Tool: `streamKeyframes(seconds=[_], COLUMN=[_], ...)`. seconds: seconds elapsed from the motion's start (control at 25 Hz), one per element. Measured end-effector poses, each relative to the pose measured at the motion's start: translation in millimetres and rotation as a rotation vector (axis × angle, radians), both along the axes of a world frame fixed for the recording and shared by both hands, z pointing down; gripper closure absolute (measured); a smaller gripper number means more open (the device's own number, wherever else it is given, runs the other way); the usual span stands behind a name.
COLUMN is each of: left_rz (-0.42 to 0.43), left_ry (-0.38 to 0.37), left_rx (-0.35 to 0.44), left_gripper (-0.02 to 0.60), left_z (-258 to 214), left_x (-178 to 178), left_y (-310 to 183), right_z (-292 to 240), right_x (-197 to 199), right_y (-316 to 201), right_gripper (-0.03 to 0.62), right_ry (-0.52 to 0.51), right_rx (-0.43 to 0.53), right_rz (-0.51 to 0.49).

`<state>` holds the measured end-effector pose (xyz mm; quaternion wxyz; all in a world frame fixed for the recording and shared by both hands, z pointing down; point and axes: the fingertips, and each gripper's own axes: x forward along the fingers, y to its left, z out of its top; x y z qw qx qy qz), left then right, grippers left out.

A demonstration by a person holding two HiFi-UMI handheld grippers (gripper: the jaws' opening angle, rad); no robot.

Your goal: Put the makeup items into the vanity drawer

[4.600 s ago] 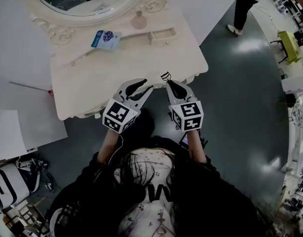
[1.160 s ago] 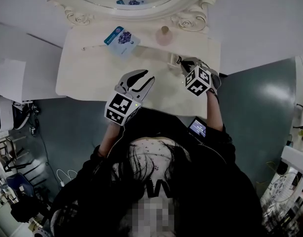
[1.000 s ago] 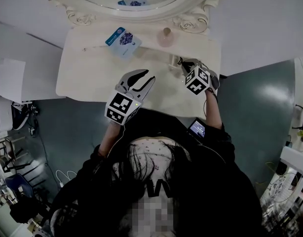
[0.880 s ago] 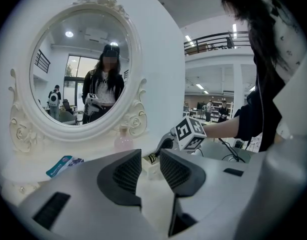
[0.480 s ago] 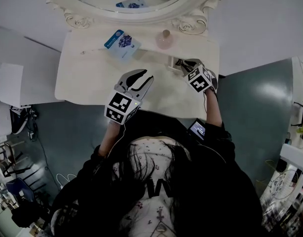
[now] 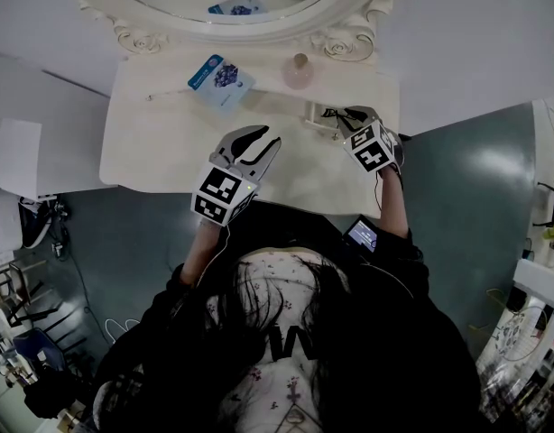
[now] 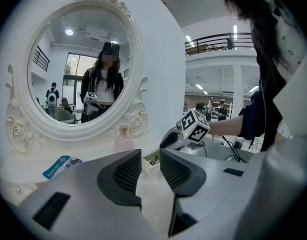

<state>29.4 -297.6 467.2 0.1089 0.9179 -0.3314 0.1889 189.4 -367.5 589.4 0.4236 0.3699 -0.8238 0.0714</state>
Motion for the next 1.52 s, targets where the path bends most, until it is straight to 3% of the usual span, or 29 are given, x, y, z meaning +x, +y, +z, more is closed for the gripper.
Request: streamKeyframes(seconds=[0.4, 0.72, 1.12, 1.52], left_rz=[0.001, 0.013, 0.032, 0.023], left_ry=[-0.001, -0.001, -0.011, -0.021], left_rx=[0.0, 0.008, 0.016, -0.016], left_gripper=[0.466, 0.466, 0.466, 0.466], left_z=[1, -2, -4, 10], left_x=[2, 9, 30, 59], left_y=[1, 5, 21, 62], right_z=[-22, -47, -81, -78], right_x=[14, 3, -18, -38], right_y=[13, 25, 68, 116], right_gripper=[0.508, 0.508, 0.509, 0.51], right_ry=[-0.053, -0.169, -0.386, -0.52], right_rx=[0.044, 0.083, 0.126, 0.087], right_rz=[0.073, 0.118, 0.143, 0.118])
